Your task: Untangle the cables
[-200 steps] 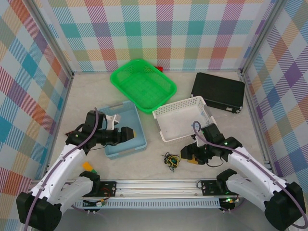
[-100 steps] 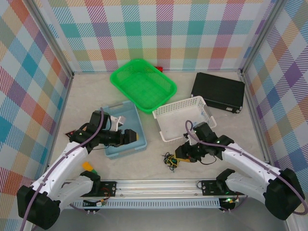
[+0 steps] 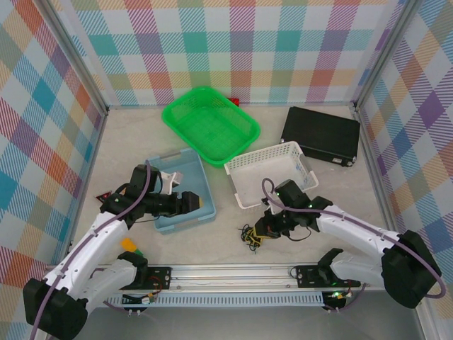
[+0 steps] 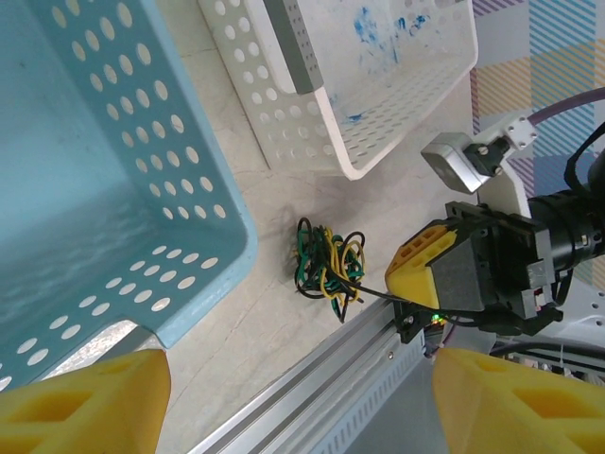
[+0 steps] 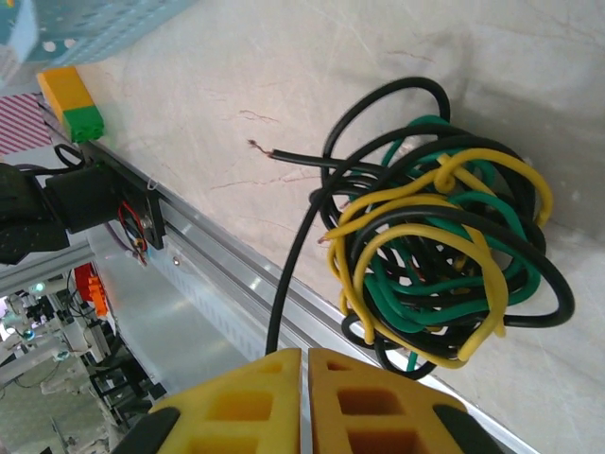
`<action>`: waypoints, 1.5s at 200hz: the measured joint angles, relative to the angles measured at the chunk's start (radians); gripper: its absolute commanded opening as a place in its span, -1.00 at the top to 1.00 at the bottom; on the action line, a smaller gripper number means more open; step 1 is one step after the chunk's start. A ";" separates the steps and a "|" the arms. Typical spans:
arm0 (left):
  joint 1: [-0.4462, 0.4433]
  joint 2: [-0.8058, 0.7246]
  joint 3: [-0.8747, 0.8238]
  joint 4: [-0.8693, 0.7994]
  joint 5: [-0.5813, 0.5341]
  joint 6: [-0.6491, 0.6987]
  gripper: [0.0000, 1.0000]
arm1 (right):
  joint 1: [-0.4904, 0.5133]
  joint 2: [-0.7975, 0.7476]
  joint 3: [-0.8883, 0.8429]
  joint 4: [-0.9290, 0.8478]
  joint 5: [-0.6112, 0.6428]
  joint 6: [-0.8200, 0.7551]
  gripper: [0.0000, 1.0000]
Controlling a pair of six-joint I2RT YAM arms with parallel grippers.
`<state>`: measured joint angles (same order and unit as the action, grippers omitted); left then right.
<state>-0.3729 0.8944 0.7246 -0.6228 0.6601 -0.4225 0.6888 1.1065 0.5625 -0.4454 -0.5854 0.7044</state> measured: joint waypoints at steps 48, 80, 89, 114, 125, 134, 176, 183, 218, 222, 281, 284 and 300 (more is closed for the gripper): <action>0.000 -0.006 0.000 0.000 -0.012 0.000 -0.47 | 0.000 -0.033 0.014 -0.005 0.016 -0.009 0.17; 0.000 -0.014 -0.001 0.000 -0.019 0.000 -0.47 | 0.004 -0.036 0.014 -0.003 0.001 -0.008 0.25; 0.000 -0.016 -0.001 0.000 -0.018 0.000 -0.46 | 0.008 -0.036 0.014 -0.004 -0.003 -0.007 0.27; 0.000 -0.016 -0.001 0.000 -0.023 0.000 -0.47 | 0.017 -0.020 0.014 -0.003 -0.012 -0.005 0.34; 0.000 -0.016 -0.001 -0.001 -0.025 0.001 -0.47 | 0.020 -0.005 0.014 -0.003 -0.014 -0.006 0.39; 0.000 -0.016 -0.001 -0.001 -0.025 0.001 -0.47 | 0.021 0.009 0.014 -0.003 -0.016 -0.004 0.47; 0.000 -0.022 -0.001 -0.003 -0.025 0.001 -0.47 | 0.024 0.016 0.021 -0.014 -0.018 -0.024 1.00; 0.000 -0.024 -0.001 -0.003 -0.025 0.001 -0.47 | 0.024 0.008 0.031 -0.028 -0.016 -0.029 1.00; 0.000 -0.027 0.026 -0.024 -0.025 0.035 -0.53 | 0.024 -0.061 0.180 -0.127 -0.019 -0.091 1.00; 0.000 -0.027 0.034 -0.029 -0.025 0.039 -0.54 | 0.024 -0.066 0.202 -0.137 -0.019 -0.097 1.00; 0.000 -0.026 0.184 -0.029 -0.013 0.144 -0.76 | 0.024 -0.061 0.651 -0.288 -0.011 -0.225 1.00; 0.000 -0.025 0.190 -0.029 -0.013 0.148 -0.77 | 0.024 -0.052 0.679 -0.290 -0.007 -0.232 1.00; 0.000 -0.025 0.213 -0.023 -0.012 0.187 -0.84 | 0.024 0.008 0.832 -0.307 0.038 -0.274 1.00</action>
<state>-0.3729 0.8692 0.9375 -0.6460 0.6483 -0.2359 0.7132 1.1145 1.3945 -0.7525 -0.5476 0.4309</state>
